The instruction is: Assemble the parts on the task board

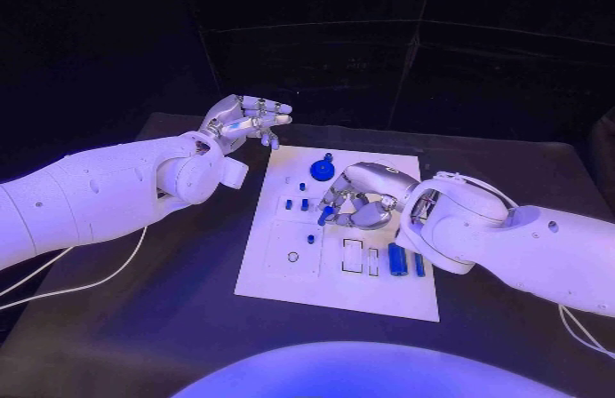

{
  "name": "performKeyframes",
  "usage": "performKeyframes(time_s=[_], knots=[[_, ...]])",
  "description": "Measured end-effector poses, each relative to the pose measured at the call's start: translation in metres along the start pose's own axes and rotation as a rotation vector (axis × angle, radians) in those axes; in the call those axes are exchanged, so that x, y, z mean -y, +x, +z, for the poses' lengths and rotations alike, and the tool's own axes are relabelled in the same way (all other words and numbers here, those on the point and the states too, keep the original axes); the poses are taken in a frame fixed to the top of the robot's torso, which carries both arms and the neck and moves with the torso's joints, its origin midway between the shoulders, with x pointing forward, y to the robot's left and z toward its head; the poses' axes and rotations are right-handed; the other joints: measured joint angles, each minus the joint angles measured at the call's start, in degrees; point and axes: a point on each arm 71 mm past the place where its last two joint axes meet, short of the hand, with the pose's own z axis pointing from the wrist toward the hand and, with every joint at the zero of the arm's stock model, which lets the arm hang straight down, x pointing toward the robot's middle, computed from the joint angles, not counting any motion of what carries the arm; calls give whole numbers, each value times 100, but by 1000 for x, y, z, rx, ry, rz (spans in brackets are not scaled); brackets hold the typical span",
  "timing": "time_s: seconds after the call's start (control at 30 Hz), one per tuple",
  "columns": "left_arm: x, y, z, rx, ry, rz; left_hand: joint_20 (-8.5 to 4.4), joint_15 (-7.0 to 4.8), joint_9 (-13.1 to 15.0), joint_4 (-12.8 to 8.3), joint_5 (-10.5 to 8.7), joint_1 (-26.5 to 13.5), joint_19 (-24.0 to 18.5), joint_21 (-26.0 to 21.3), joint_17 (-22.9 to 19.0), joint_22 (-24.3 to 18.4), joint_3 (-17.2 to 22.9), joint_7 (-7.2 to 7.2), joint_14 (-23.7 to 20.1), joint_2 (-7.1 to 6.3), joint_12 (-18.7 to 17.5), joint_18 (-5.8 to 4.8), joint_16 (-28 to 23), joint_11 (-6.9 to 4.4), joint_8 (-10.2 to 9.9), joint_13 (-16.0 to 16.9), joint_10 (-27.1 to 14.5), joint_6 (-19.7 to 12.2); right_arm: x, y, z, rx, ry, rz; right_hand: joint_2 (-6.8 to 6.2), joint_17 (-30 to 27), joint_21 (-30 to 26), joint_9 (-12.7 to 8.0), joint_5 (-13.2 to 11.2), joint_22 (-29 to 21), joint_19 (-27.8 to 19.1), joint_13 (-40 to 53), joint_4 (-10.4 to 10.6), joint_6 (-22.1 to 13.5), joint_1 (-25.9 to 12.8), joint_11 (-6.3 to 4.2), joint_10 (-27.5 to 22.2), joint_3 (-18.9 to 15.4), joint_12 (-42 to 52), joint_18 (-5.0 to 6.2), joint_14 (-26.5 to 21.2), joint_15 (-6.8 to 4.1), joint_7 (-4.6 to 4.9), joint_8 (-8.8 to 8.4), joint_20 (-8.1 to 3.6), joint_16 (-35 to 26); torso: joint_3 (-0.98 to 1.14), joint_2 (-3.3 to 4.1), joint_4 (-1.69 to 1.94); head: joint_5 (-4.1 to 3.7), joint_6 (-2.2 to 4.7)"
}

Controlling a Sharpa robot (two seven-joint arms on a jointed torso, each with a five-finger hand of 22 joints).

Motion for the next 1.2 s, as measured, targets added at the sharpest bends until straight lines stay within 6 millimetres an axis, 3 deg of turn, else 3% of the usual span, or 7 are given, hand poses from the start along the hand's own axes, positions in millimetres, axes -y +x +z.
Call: performKeyframes(time_s=[0.2,0.53,1.2], knots=[[0,2,1,-4,0,-2,0,0,0,0,0,0,0,0,0,0,0,0,0,0,0,0,0,0,0,0,0,0,-17,22,16,-30,-67,33,0,1,0,-6,-1,-1,0,0,-6,-1,0,0,0,6,-25,0,0,0,0,-2,0,8,-1,2,-3,82,-27],[0,4,2,-9,0,-4,0,0,0,0,0,0,0,0,1,1,0,0,0,0,0,0,0,0,0,1,0,0,-24,49,28,-83,-109,33,-1,7,0,-10,28,6,0,0,-22,-17,1,0,0,21,-25,1,0,0,3,-29,0,8,2,6,-14,146,-70],[0,6,3,-14,-1,-5,0,0,0,0,0,0,0,0,1,1,0,0,0,0,0,0,0,0,0,1,0,0,-26,65,38,-143,-120,-34,-2,1,0,-8,27,5,-1,0,-23,-22,1,0,0,20,-44,1,0,0,2,-63,0,8,7,1,-14,189,-119]])
